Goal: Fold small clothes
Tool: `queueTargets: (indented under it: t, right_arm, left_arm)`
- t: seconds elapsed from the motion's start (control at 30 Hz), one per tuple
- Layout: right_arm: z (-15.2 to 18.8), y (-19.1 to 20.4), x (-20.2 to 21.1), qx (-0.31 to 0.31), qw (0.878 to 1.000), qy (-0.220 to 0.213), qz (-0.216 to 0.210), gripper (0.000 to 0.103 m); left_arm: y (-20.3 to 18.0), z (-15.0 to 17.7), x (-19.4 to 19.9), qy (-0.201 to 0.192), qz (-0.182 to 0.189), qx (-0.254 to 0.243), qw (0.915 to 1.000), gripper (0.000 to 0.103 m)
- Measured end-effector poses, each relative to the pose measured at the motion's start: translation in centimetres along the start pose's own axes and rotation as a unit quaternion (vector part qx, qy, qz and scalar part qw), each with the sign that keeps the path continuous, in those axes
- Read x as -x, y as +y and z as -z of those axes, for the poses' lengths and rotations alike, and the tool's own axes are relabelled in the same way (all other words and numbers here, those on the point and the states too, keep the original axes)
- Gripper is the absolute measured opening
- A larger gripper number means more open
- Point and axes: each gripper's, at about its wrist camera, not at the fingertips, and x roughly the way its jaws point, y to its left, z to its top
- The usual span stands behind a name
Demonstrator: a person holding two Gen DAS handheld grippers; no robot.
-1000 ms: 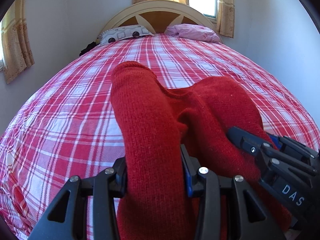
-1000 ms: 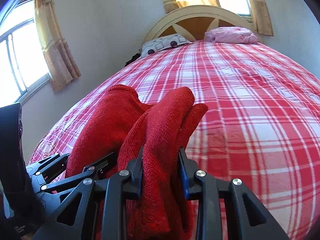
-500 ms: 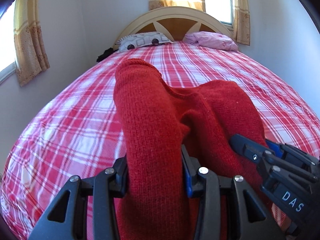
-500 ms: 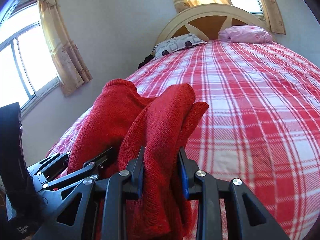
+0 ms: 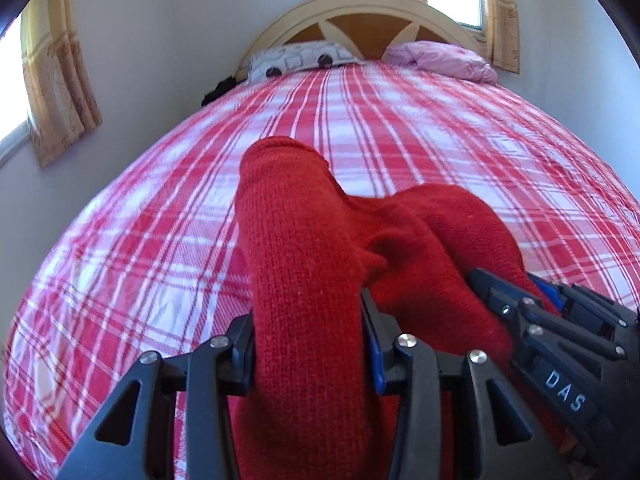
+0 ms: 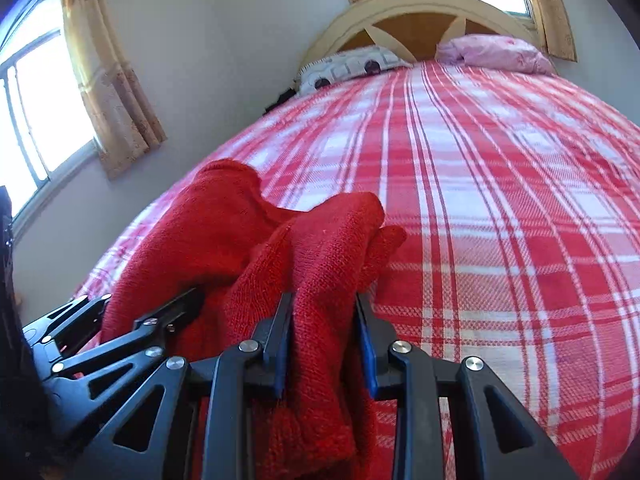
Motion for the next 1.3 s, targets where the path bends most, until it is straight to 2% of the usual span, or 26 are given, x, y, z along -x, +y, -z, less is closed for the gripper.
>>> queueTargets:
  t: [0.13, 0.2, 0.27, 0.37, 0.4, 0.47, 0.5, 0.6, 0.67, 0.83, 0.97, 1.23, 1.3]
  right_arm:
    - [0.1, -0.5, -0.8, -0.005, 1.000, 0.012, -0.006, 0.030]
    - [0.1, -0.6, -1.0, -0.008, 1.000, 0.017, -0.011, 0.030]
    - [0.2, -1.1, -1.1, -0.019, 0.999, 0.022, -0.021, 0.031]
    - [0.2, -1.6, -0.9, -0.028, 0.998, 0.032, -0.035, 0.034]
    - [0.2, -1.7, -0.6, -0.029, 0.998, 0.032, -0.041, 0.034]
    - [0.5, -2.0, 0.9, -0.034, 0.998, 0.023, -0.045, 0.035]
    - [0.7, -2.2, 2.3, -0.039, 0.998, 0.005, -0.041, 0.035]
    - [1.9, -1.6, 5.7, -0.015, 0.999, -0.043, -0.018, 0.035]
    - [2.9, -0.5, 7.0, 0.014, 0.999, -0.047, -0.018, 0.035]
    - [5.4, 2.0, 7.2, 0.063, 0.998, -0.014, -0.025, 0.035]
    - [7.3, 2.1, 5.5, 0.064, 0.997, 0.028, -0.024, 0.035]
    - [7.8, 1.6, 5.8, 0.057, 0.997, 0.046, -0.020, 0.035]
    - [8.1, 1.4, 6.3, 0.051, 0.997, 0.051, -0.017, 0.039]
  left_arm:
    - [0.8, 0.5, -0.3, 0.006, 0.011, 0.020, 0.9997, 0.049]
    - [1.5, 0.7, -0.4, 0.011, 0.016, 0.043, 0.9989, 0.059]
    - [2.7, 1.0, -0.5, 0.018, 0.019, 0.074, 0.9969, 0.073]
    - [3.7, 1.6, 0.3, 0.023, 0.025, 0.097, 0.9947, 0.076]
    - [3.8, 1.8, 0.8, 0.022, 0.021, 0.094, 0.9951, 0.076]
    - [4.0, 2.3, 2.1, 0.012, 0.000, 0.083, 0.9964, 0.086]
    - [4.2, 2.5, 2.9, 0.005, -0.013, 0.082, 0.9966, 0.087]
    - [4.4, 3.7, 5.0, -0.016, -0.031, 0.081, 0.9961, 0.087]
    - [4.3, 4.1, 4.9, -0.011, -0.032, 0.073, 0.9967, 0.087]
    - [3.7, 5.0, 5.0, -0.008, -0.035, 0.076, 0.9964, 0.087]
    - [2.9, 5.8, 5.4, -0.005, -0.046, 0.062, 0.9970, 0.087]
    - [2.0, 7.8, 5.1, 0.027, -0.047, 0.052, 0.9972, 0.088]
    - [1.8, 8.2, 5.3, 0.029, -0.045, 0.055, 0.9971, 0.088]
